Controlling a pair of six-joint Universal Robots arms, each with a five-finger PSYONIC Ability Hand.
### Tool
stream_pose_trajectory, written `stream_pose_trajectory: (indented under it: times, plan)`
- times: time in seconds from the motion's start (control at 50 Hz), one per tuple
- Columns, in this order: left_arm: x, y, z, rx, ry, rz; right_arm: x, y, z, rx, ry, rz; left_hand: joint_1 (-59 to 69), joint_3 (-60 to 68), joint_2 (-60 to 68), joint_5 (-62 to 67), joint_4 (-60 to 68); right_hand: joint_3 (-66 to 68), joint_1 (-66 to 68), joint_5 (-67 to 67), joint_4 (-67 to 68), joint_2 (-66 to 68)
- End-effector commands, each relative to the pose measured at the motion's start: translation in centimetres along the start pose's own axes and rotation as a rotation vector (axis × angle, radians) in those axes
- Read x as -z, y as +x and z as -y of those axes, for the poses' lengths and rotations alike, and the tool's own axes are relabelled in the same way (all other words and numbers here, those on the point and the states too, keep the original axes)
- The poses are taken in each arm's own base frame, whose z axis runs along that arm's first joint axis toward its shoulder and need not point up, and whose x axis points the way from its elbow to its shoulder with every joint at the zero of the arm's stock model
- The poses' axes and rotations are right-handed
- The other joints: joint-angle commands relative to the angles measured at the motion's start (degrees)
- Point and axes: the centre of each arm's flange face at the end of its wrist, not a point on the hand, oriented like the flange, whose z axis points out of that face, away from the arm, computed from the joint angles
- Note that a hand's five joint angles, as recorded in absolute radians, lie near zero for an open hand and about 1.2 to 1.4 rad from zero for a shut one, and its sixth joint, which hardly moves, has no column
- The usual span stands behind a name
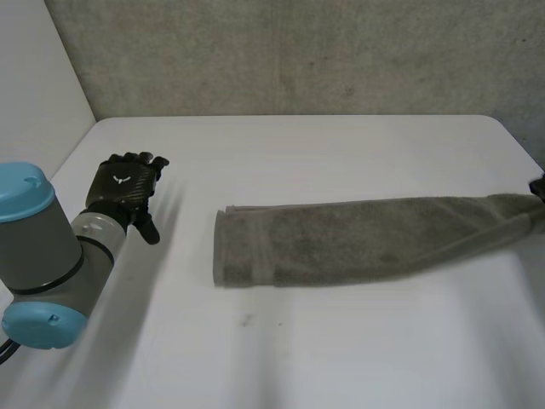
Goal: Fold the towel.
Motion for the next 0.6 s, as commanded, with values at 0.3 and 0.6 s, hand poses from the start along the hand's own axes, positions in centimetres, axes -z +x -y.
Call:
stream_pose_trajectory:
  times: [0.3, 0.6]
  plan:
    - [0.0, -0.1, 0.0, 0.002, 0.008, 0.007, 12.1, -25.1, 25.2, -0.024, 0.635, 0.441, -0.03, 0.43, 0.54, -1.55, 0.42, 3.72, 4.37, 3.19, 3.13, 4.20]
    - [0.1, 0.1, -0.4, 0.001, 0.013, 0.005, 15.3, -30.0, 24.8, 0.001, 0.646, 0.576, -0.03, 0.43, 0.54, -1.55, 0.42, -0.93, -0.28, -1.46, -1.52, -0.45]
